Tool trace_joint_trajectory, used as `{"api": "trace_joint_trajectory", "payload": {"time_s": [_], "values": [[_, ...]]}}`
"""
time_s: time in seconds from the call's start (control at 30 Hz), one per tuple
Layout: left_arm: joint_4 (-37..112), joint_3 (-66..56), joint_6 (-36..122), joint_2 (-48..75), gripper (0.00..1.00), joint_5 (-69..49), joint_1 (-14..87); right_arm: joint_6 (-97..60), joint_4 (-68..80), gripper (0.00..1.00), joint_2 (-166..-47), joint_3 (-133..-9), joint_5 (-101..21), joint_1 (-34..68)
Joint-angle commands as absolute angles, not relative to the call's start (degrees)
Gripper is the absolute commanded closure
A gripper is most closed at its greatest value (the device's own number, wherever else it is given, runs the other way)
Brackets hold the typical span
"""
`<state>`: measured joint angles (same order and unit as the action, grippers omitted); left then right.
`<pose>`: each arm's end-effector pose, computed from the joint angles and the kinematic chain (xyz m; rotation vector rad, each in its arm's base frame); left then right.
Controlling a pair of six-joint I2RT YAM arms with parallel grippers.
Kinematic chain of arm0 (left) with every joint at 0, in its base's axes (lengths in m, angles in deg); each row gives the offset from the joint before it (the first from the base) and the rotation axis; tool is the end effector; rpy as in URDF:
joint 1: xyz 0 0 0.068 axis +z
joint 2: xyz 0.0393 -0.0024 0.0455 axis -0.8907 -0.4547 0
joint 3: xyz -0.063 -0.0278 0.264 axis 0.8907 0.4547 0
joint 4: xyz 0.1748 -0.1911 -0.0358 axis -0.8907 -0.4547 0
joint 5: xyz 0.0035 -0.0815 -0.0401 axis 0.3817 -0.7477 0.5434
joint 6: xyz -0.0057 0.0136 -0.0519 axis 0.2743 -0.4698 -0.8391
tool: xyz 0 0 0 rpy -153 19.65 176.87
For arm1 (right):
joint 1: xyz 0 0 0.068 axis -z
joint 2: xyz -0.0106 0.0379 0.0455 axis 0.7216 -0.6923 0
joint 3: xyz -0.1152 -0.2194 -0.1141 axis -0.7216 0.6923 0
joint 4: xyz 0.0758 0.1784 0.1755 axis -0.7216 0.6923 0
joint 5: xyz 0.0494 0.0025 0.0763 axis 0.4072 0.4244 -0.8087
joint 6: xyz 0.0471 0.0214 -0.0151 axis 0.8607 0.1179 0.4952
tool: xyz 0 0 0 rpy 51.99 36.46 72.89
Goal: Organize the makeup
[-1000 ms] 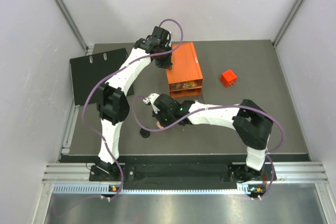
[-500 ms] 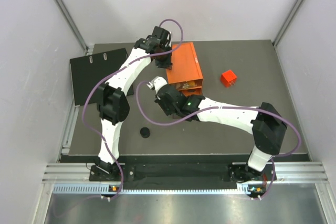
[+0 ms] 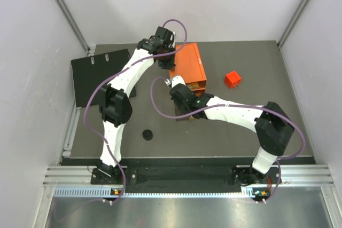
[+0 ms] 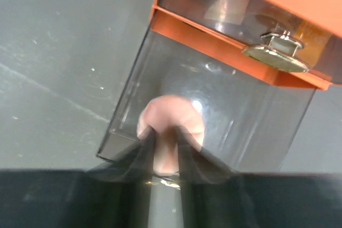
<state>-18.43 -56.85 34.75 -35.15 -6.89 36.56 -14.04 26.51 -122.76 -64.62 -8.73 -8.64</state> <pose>0.4273 -0.2156 0.3023 0.1848 2.5543 -0.4335 0.2238 0.2926 0.2343 -0.6864 2.2241 0.0669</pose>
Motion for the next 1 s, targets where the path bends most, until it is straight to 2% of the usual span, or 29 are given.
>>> {"api": "trace_joint_trajectory", "payload": {"time_s": [0.0, 0.1, 0.13, 0.23, 0.37, 0.53, 0.73, 0.97], "values": [[-36.63, -52.11, 36.78, -42.85, 1.0, -4.14, 36.76, -13.37, 26.7, 0.52, -121.24, -66.21, -9.44, -8.21], [-36.72, -52.02, 36.78, -43.03, 1.0, -4.22, 36.76, -13.99, 24.25, 0.24, -118.61, -64.37, -10.32, -8.47], [-36.72, -51.93, 36.78, -42.94, 1.0, -4.22, 36.76, -14.16, 23.63, 0.22, -117.9, -63.93, -10.32, -8.48], [-36.72, -51.85, 36.78, -42.94, 1.0, -4.22, 36.76, -15.3, 22.49, 0.21, -115.88, -62.96, -12.33, -8.48], [-36.63, -51.85, 36.78, -42.94, 1.0, -4.13, 36.76, -18.46, 20.02, 0.21, -112.8, -62.25, -21.11, -9.44], [-36.55, -51.32, 36.78, -42.68, 1.0, -3.96, 36.76, -20.84, 21.16, 0.21, -114.64, -66.03, -27.45, -12.52], [-36.55, -51.05, 36.96, -42.85, 1.0, -3.52, 36.76, -22.6, 20.98, 0.2, -119.65, -68.4, -35.02, -17.52], [-36.28, -51.05, 36.96, -42.94, 1.0, -3.87, 36.76, -22.43, 26.87, 0.19, -130.37, -77.0, -40.11, -19.11]]}}
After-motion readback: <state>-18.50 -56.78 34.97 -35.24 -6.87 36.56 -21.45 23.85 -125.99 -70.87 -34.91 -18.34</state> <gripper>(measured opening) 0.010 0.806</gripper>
